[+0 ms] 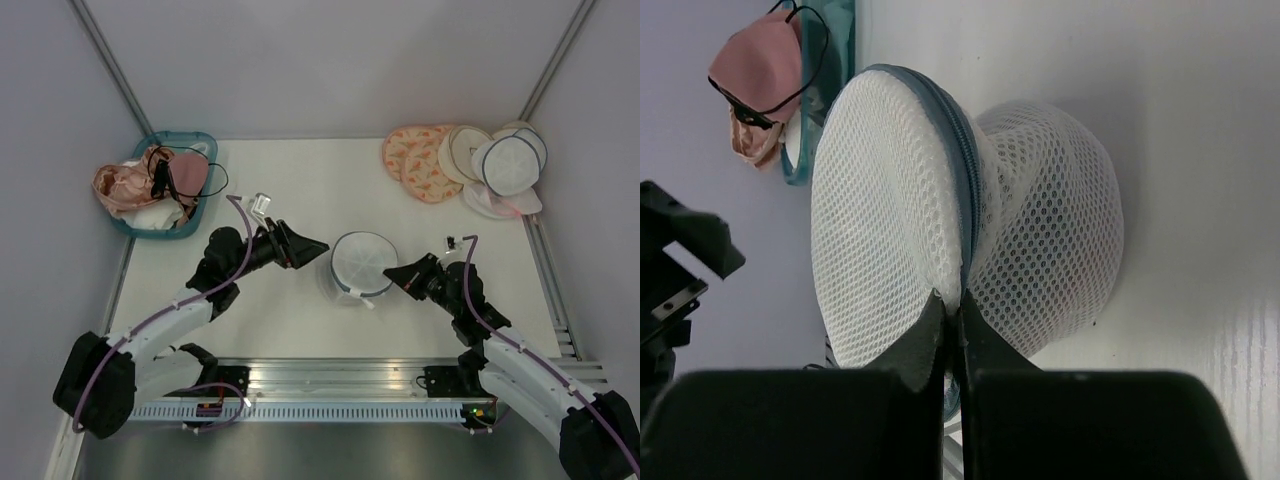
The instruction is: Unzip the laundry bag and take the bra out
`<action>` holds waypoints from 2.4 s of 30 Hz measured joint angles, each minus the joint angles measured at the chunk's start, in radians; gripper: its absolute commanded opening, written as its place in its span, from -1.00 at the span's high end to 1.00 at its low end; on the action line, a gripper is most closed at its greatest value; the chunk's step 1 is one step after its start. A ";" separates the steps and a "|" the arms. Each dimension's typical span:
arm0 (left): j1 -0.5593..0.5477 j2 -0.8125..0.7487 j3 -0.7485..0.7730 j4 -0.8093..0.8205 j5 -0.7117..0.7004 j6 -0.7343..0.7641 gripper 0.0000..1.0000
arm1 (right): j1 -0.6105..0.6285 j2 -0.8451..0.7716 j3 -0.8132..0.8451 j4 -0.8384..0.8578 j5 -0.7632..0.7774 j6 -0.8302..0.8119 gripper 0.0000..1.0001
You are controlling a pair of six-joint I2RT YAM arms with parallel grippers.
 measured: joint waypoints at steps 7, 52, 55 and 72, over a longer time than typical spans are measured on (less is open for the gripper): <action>-0.100 -0.216 -0.019 -0.317 -0.107 -0.102 -0.82 | 0.000 -0.002 -0.021 0.059 0.029 0.088 0.99; -0.359 0.006 -0.124 -0.079 -0.525 -0.454 0.95 | 0.208 -0.195 0.126 -0.268 0.126 -0.245 -0.12; -0.332 0.064 -0.123 -0.061 -0.470 -0.455 0.95 | 0.242 -0.192 0.126 -0.313 0.124 -0.314 0.01; -0.179 0.306 -0.116 0.264 -0.051 -0.583 0.95 | 0.596 0.016 0.155 -0.306 0.336 -0.540 -0.01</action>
